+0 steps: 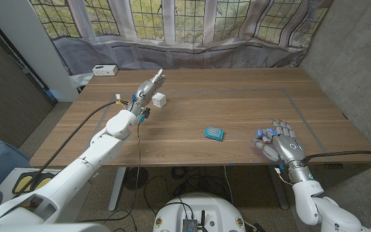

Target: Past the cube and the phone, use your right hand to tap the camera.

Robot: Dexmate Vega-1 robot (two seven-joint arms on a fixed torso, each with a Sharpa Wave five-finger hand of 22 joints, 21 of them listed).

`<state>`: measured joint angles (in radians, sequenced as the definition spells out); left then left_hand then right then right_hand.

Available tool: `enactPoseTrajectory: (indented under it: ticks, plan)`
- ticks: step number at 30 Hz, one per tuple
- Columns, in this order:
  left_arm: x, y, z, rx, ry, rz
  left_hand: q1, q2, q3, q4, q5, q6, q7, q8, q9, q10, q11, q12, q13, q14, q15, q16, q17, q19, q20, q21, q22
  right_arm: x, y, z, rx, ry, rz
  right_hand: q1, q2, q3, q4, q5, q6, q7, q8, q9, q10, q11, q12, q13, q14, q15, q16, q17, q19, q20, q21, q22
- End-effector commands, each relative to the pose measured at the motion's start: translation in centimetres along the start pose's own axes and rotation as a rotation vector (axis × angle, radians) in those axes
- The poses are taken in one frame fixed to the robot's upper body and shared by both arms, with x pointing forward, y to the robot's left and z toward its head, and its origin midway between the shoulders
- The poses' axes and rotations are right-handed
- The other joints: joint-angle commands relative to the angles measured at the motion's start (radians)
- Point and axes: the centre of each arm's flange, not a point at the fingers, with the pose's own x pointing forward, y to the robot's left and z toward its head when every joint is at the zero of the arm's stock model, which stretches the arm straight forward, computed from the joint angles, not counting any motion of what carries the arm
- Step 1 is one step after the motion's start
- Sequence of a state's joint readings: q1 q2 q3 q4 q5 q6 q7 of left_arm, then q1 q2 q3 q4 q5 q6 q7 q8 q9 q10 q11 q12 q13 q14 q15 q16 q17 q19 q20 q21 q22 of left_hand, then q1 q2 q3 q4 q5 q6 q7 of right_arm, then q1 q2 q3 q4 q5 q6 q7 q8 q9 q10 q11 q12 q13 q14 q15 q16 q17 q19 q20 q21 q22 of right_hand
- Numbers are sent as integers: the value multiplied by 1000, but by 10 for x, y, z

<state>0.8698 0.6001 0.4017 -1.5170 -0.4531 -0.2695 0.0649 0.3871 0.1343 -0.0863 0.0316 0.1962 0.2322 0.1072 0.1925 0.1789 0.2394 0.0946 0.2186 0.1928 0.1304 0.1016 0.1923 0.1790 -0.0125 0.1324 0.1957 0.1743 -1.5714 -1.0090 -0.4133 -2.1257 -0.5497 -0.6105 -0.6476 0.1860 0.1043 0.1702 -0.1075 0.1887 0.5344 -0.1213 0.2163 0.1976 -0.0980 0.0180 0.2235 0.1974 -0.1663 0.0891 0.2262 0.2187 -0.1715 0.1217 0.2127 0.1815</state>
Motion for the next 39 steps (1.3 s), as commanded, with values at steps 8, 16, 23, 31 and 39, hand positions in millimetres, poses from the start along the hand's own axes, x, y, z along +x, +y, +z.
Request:
enactPoseTrajectory:
  ticks: [8, 16, 23, 31, 39]
  plan:
    - [1, 0, 1, -4, -8, -3, 2, -2, 1, 0, -2, 12, 0, -2, 2, 4, 1, -2, 6, 9, 2, -3, 2, -3, 9, 0, 5, 2, -9, -1, -12, -3, -37, 10, -5, 11, -2, -3, 4, -4, 0, -1, 10, -1, 6, 3, -76, -4, 8, 3, -105, 9, 8, 3]
    - [1, 0, 1, -6, -11, 0, 2, -2, 1, 0, -2, 12, 0, -2, 2, 5, 0, -2, 6, 8, 1, -3, 2, -2, 9, 0, 5, 1, -12, 0, -16, -4, -52, 11, -5, 12, -3, -3, 4, -4, -1, -1, 15, -2, 7, 3, -70, -4, 9, 3, -103, 9, 8, 3]
    - [1, 0, 0, -10, -10, 3, 2, -2, 2, 0, -2, 12, 0, -2, 2, 5, -1, -2, 6, 9, 2, -3, 2, -2, 8, 0, 5, 1, -14, 1, -18, -9, -53, 13, -5, 12, -4, -3, 2, -2, -3, -1, 22, 0, 8, 3, -65, -4, 11, 3, -99, 10, 9, 3]
    - [1, 0, -4, -15, 2, 4, 2, -2, 2, 0, -2, 12, 0, -2, 2, 6, 3, -2, 6, 9, 1, -3, 2, -2, 8, 0, 5, 1, -16, 1, -15, -11, -64, 16, -7, 15, -7, -4, -42, 5, -21, 0, 35, 1, 10, 3, -46, -1, 16, 3, -89, 16, 10, 3]
    - [2, 1, -3, -15, -2, 3, 2, -2, 3, 0, -2, 15, 1, -1, 2, 8, 2, -1, 6, 9, 1, -3, 2, -2, 9, 1, 5, 0, -16, 1, 9, -10, -81, 23, -16, 18, -14, -7, -332, 34, -56, -2, 42, 12, -3, 2, -38, -7, 9, 3, -68, 26, 7, 2]
